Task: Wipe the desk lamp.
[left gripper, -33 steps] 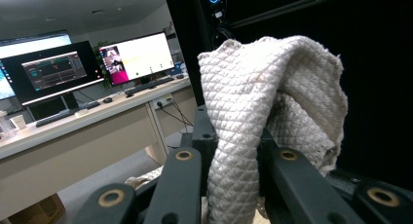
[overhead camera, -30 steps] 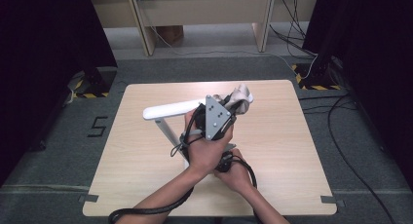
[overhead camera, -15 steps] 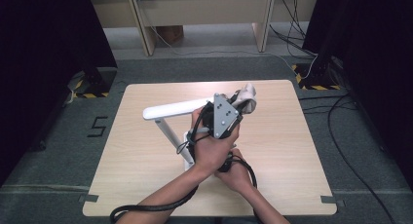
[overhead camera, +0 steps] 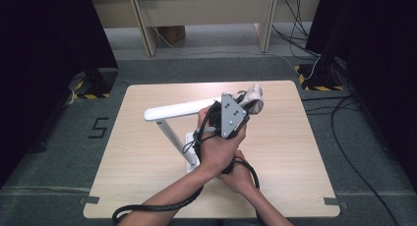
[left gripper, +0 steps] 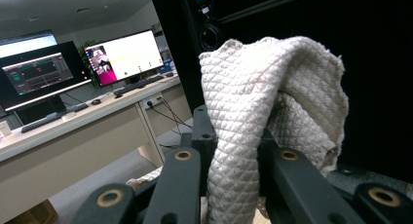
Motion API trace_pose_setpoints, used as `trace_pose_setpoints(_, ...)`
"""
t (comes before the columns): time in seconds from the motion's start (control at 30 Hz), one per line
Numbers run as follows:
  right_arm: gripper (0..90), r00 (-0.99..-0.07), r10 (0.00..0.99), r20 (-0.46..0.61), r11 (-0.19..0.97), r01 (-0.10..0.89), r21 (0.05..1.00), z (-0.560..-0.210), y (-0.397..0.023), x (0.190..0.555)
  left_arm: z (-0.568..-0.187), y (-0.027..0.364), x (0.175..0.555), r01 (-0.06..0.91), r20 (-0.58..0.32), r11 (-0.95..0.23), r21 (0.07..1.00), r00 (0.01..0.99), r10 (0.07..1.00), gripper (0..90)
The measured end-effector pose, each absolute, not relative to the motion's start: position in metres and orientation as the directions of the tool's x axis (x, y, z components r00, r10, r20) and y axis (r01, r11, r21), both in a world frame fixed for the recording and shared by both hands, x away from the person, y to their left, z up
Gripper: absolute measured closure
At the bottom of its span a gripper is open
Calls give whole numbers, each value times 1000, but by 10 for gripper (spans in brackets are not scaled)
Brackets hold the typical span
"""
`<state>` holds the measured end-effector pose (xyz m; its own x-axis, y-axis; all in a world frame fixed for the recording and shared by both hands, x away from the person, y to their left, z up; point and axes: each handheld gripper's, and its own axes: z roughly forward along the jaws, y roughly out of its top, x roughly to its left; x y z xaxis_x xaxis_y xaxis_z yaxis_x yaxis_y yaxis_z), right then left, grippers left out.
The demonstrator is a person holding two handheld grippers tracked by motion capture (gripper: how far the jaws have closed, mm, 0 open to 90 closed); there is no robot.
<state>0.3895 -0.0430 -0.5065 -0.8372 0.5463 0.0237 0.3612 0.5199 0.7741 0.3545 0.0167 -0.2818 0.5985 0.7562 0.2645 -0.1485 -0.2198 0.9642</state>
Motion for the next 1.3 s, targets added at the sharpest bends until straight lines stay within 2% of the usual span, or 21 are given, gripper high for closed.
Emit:
trace_pose_setpoints(0.83, 900, -840, 543, 17, 521, 353, 777, -507, -43, 390, -282, 3, 339, -173, 267, -204, 964, 640, 721, 788)
trace_pose_setpoints(1.3, 900, -836, 549, 20, 521, 360, 774, -507, -43, 389, -306, 8, 339, -127, 270, -247, 961, 643, 717, 797)
